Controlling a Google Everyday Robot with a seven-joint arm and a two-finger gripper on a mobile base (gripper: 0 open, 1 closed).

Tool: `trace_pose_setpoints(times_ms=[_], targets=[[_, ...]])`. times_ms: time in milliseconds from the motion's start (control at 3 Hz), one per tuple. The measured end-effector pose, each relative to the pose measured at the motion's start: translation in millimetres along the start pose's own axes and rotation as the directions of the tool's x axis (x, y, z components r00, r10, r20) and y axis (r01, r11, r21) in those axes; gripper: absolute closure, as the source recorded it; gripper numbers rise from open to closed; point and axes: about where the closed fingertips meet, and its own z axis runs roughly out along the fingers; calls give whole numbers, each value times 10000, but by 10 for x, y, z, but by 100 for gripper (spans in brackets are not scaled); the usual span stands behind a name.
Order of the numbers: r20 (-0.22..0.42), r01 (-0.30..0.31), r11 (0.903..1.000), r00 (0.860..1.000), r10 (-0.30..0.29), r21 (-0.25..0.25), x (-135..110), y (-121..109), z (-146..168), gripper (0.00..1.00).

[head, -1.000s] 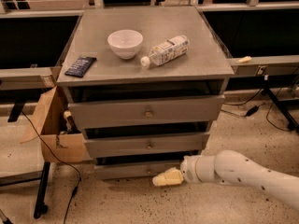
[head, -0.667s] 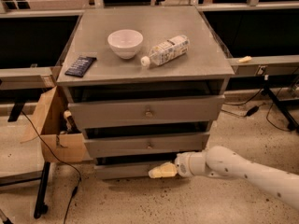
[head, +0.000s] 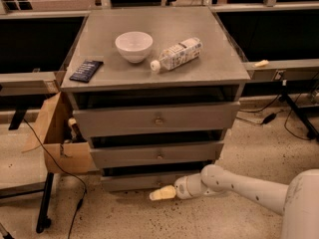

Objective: Open bottom drawer

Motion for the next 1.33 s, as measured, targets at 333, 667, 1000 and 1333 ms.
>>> trace_pose_setpoints(times_ms=[333, 667, 1000, 1333], targets=[[-1, -25, 10000, 10000, 25, -11, 14, -2, 4, 0], [67, -229, 9997, 9997, 229, -39, 21, -48, 48, 0], [865, -637, 9978, 9941, 650, -178, -62, -273, 158, 0], [1746, -872, 9954, 9802, 929, -403, -251, -560, 366, 0]])
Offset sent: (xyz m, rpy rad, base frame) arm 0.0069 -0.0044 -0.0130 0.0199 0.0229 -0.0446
